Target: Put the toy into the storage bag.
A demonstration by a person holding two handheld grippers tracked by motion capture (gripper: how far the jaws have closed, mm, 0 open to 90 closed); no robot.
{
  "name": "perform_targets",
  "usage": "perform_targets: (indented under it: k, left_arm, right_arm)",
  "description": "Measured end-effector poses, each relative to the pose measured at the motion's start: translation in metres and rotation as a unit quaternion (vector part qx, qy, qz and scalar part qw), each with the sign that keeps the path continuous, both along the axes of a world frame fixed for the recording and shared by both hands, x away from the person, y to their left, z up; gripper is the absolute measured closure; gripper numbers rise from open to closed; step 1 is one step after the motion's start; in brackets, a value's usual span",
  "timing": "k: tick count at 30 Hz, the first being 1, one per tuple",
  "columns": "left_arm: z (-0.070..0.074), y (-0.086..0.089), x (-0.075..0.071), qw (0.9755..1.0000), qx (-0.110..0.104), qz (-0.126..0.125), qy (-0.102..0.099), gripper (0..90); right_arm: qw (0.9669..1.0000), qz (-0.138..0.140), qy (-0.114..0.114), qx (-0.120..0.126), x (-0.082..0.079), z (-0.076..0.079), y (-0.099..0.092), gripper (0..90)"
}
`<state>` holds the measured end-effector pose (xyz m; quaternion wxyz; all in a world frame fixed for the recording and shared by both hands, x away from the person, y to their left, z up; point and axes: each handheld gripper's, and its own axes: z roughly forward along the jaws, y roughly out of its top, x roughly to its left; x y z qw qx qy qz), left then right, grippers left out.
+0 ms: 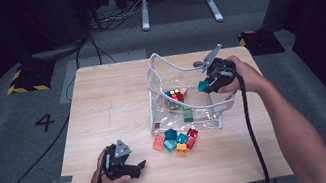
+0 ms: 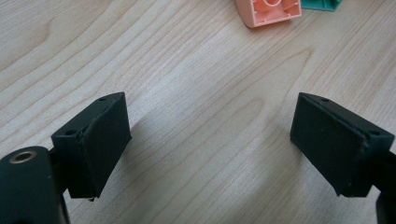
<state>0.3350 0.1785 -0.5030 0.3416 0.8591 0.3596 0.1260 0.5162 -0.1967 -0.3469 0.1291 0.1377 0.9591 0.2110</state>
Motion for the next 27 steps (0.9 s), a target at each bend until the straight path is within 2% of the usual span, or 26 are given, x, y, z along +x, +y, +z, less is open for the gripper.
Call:
perform_targets:
  k: [2, 4, 5, 9, 15, 16, 19, 23, 25, 27]
  left_arm:
    - [0.0, 0.0, 0.0, 1.0, 0.001, 0.001, 0.0, 12.2]
    - [0.0, 0.0, 0.0, 1.0, 0.001, 0.001, 0.0, 12.2]
    - [0.0, 0.0, 0.0, 1.0, 0.001, 0.001, 0.0, 12.2]
    - [0.0, 0.0, 0.0, 1.0, 0.001, 0.001, 0.0, 12.2]
    - [0.0, 0.0, 0.0, 1.0, 0.001, 0.0, 0.0, 12.2]
    - [0.0, 0.0, 0.0, 1.0, 0.001, 0.0, 0.0, 12.2]
    - [0.0, 0.0, 0.0, 1.0, 0.001, 0.001, 0.0, 12.2]
    - [0.0, 0.0, 0.0, 1.0, 0.001, 0.001, 0.0, 12.2]
    - [0.0, 0.0, 0.0, 1.0, 0.001, 0.001, 0.0, 12.2]
    - [0.0, 0.0, 0.0, 1.0, 0.001, 0.001, 0.0, 12.2]
  right_arm:
    - [0.9999, -0.002, -0.002, -0.015, -0.001, -0.001, -0.006, 59.0]
    - [0.9998, -0.008, 0.002, -0.018, 0.0, -0.003, -0.015, 59.0]
    - [0.9997, -0.015, 0.004, -0.02, -0.001, -0.003, -0.018, 58.9]
    - [0.9998, -0.015, 0.003, -0.012, -0.004, -0.003, -0.027, 58.7]
    - [0.9987, -0.032, -0.021, 0.034, -0.011, 0.003, -0.037, 52.7]
    - [0.9981, -0.025, -0.022, 0.051, -0.012, 0.004, -0.04, 52.0]
    - [0.9948, -0.041, -0.025, 0.09, -0.02, 0.008, -0.046, 48.9]
    - [0.9883, -0.05, -0.038, 0.139, -0.031, 0.011, -0.054, 46.3]
    - [0.9841, -0.048, -0.044, 0.165, -0.037, 0.013, -0.058, 44.9]
    - [0.9784, -0.051, -0.051, 0.194, -0.044, 0.017, -0.062, 43.6]
